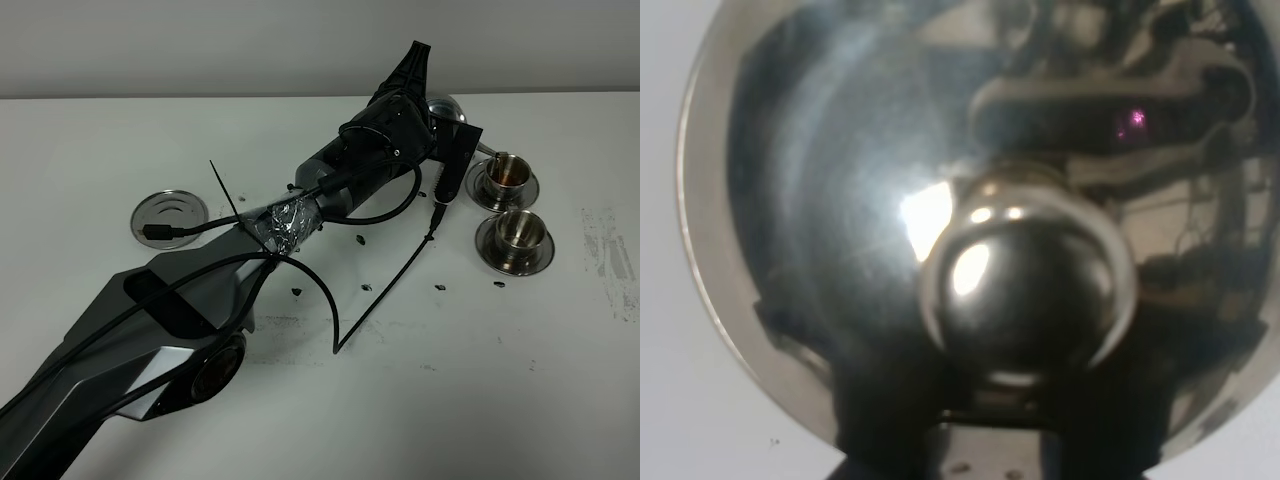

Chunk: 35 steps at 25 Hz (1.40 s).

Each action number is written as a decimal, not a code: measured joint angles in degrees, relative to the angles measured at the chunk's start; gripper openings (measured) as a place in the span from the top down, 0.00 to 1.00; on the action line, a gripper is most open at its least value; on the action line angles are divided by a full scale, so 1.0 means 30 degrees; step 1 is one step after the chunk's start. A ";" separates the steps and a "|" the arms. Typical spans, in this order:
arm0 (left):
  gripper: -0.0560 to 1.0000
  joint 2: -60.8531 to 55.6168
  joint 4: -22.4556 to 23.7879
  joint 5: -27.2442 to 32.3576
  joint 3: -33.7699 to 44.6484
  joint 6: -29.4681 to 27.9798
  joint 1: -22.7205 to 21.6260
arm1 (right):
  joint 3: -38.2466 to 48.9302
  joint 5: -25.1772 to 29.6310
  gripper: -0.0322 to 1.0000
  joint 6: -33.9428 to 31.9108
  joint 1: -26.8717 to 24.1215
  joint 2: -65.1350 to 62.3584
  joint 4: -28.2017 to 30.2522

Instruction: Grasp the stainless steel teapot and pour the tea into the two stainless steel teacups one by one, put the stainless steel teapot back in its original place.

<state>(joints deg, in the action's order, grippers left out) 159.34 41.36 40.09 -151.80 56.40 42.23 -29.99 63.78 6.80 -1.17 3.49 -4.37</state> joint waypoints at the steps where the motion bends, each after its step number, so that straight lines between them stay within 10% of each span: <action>1: 0.79 0.0000 0.0000 0.0000 0.0000 0.0000 0.0000 | 0.0000 0.0000 0.46 0.0000 0.0000 0.0000 0.0000; 35: 0.79 0.0000 0.0418 -0.0448 0.0000 0.0455 0.0000 | 0.0000 0.0000 0.46 0.0000 0.0000 0.0000 0.0000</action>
<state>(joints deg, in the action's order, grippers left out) 159.34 42.61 38.75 -151.80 57.77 42.23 -29.99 63.78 6.80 -1.17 3.49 -4.37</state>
